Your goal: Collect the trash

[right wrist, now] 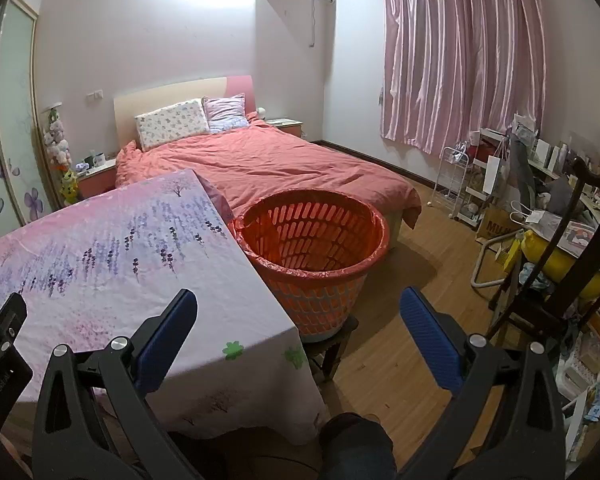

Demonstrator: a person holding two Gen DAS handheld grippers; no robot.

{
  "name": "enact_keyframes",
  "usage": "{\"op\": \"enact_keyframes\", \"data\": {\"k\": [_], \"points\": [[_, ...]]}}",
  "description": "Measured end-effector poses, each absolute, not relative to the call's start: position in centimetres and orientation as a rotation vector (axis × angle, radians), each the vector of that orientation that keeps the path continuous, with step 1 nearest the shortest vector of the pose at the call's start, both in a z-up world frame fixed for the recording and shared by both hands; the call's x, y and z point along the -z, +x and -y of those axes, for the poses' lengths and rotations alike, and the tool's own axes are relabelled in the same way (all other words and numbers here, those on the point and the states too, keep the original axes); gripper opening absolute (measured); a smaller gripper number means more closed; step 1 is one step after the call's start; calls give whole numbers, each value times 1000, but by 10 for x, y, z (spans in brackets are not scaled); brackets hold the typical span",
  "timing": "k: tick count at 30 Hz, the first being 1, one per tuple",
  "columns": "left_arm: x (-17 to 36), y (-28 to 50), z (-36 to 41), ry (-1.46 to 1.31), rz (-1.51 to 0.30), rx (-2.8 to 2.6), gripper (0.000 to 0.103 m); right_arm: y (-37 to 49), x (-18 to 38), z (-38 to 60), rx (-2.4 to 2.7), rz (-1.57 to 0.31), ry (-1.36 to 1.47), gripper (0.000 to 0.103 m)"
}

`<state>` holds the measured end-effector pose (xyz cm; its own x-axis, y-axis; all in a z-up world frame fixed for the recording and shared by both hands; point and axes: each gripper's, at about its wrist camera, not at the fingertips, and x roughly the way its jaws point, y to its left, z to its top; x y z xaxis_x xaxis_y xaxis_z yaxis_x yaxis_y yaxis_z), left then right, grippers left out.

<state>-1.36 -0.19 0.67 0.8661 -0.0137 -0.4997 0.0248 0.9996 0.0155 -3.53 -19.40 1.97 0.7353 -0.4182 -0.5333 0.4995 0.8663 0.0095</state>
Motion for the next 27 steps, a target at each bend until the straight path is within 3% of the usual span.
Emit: {"op": "enact_keyframes", "data": {"k": [27], "points": [[-7, -12, 2, 22, -529, 20, 99, -32, -20, 197, 502, -553, 160, 100]]}}
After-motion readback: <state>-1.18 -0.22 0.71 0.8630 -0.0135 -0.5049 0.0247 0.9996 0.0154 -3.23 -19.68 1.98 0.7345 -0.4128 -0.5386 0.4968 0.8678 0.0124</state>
